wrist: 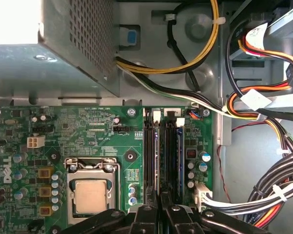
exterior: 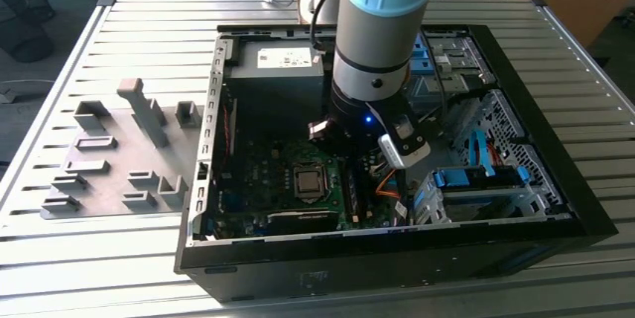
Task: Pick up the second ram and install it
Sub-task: 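Insert the second ram into the second slot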
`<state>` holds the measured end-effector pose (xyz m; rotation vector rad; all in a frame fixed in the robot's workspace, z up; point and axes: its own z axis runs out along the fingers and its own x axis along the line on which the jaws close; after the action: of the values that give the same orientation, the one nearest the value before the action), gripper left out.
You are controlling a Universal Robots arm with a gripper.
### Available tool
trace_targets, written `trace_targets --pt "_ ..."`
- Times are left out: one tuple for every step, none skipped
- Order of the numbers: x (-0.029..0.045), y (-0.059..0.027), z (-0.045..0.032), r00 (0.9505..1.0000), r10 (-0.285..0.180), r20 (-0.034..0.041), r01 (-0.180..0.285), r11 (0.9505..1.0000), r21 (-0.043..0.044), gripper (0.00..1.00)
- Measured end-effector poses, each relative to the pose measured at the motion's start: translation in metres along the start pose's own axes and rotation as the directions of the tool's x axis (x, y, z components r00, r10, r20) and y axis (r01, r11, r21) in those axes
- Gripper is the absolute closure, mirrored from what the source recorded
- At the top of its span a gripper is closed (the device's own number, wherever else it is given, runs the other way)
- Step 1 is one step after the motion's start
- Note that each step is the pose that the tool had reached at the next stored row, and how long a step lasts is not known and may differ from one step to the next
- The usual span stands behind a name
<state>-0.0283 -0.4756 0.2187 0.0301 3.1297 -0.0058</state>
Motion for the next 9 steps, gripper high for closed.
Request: trace_targets --pt "0.0 0.0002 0.0004 1.0 0.0 0.0 0.0 1.0 -0.0002 0.86" --pt "0.0 0.0004 0.0007 1.0 0.0 0.0001 0.0 1.0 -0.0003 0.86" --pt "0.0 0.0005 0.001 1.0 0.0 0.0 0.0 1.0 -0.0003 0.86" --pt "0.0 0.0007 0.0013 1.0 0.0 0.0001 0.0 1.0 -0.0004 0.86" --pt "0.0 0.0008 0.0016 1.0 0.0 0.0001 0.0 1.0 -0.0004 0.86" --pt "0.0001 0.0007 0.0018 1.0 0.0 0.0 0.0 1.0 -0.0003 0.86" --pt "0.0001 0.0008 0.0021 1.0 0.0 0.0001 0.0 1.0 -0.0004 0.86" --pt "0.0001 0.0008 0.0022 1.0 0.001 0.0 -0.001 1.0 -0.0004 0.86" --pt "0.0001 0.0008 0.0023 1.0 0.001 0.0 -0.001 1.0 -0.0003 0.86"
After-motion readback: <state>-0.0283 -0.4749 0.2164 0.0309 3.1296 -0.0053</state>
